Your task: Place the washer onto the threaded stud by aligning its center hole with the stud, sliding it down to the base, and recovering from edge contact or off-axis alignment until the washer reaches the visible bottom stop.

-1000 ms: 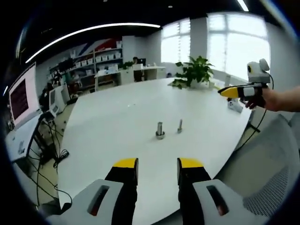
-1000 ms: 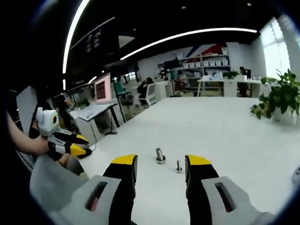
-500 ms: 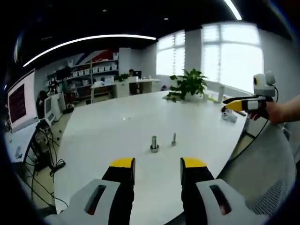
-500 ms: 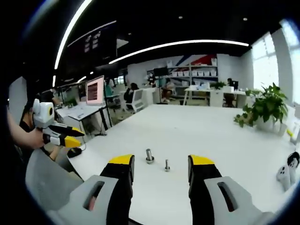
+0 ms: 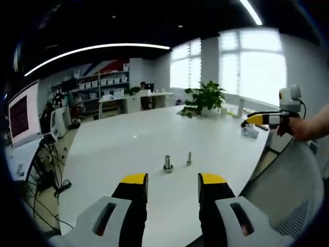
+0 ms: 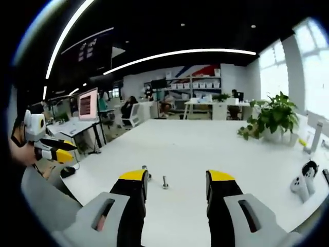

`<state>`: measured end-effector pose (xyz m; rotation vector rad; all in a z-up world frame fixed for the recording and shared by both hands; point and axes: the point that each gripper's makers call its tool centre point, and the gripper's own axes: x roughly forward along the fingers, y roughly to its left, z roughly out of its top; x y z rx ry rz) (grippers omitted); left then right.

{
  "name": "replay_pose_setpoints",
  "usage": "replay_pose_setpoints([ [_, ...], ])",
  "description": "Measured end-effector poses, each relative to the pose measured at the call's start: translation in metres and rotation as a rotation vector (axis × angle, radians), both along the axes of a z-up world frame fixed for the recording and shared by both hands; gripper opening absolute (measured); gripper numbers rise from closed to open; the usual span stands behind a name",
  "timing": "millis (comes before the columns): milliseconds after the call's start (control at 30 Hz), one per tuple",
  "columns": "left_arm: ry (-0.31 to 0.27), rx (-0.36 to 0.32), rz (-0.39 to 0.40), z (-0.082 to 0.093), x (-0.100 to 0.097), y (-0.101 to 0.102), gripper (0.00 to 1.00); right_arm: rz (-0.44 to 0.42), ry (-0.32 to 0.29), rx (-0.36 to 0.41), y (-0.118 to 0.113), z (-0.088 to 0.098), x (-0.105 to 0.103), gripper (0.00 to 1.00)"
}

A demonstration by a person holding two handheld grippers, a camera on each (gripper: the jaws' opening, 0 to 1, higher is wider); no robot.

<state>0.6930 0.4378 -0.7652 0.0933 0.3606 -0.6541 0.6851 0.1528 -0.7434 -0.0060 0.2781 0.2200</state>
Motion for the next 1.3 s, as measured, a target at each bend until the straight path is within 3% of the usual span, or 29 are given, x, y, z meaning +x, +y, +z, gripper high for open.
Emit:
replay_pose_setpoints([
  [133,-0.001,0.014,-0.004,-0.002,-0.003,-0.002,0.37,0.042,0.037,-0.035,0.008,-0.008,-0.003,0.45],
  [333,0.003,0.024,-0.012,-0.003,-0.003,-0.003,0.37,0.061,0.025,-0.062,0.01,-0.008,-0.004,0.45],
  [1300,0.003,0.013,-0.021,-0.003,-0.004,-0.005,0.37,0.056,0.078,-0.145,0.011,-0.018,-0.004,0.44],
])
